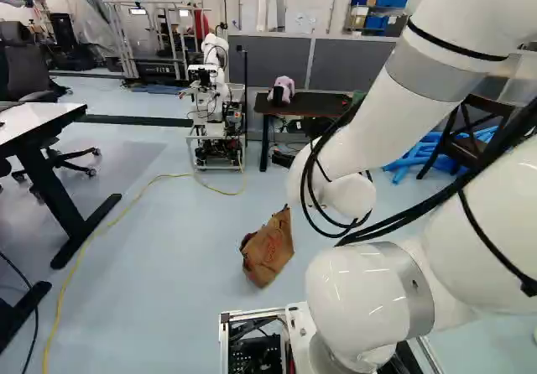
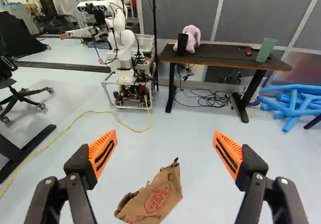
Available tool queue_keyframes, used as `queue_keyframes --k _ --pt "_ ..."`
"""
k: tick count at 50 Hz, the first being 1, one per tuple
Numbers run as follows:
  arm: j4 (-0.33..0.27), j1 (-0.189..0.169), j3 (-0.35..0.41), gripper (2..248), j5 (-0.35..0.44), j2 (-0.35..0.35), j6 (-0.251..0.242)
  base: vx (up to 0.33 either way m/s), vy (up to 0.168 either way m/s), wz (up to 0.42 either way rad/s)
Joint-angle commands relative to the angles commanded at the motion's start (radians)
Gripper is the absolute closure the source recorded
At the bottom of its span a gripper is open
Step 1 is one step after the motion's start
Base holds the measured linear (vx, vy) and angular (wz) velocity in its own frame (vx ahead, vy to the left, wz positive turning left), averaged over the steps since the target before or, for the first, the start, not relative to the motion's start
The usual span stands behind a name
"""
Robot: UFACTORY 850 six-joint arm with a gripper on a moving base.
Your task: Pick up the bag on the ground and place it on the table
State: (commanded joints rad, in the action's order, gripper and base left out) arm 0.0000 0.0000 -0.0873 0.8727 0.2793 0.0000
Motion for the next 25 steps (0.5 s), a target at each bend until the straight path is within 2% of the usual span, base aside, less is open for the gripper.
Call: queue_keyframes --k 9,25 --pt "0.0 0.004 -0.012 3 0.0 -0.015 0.0 0.082 0.047 -0.009" --pt "0.0 0.015 -0.05 3 -0.003 -0.059 0.0 0.004 0.002 0.001"
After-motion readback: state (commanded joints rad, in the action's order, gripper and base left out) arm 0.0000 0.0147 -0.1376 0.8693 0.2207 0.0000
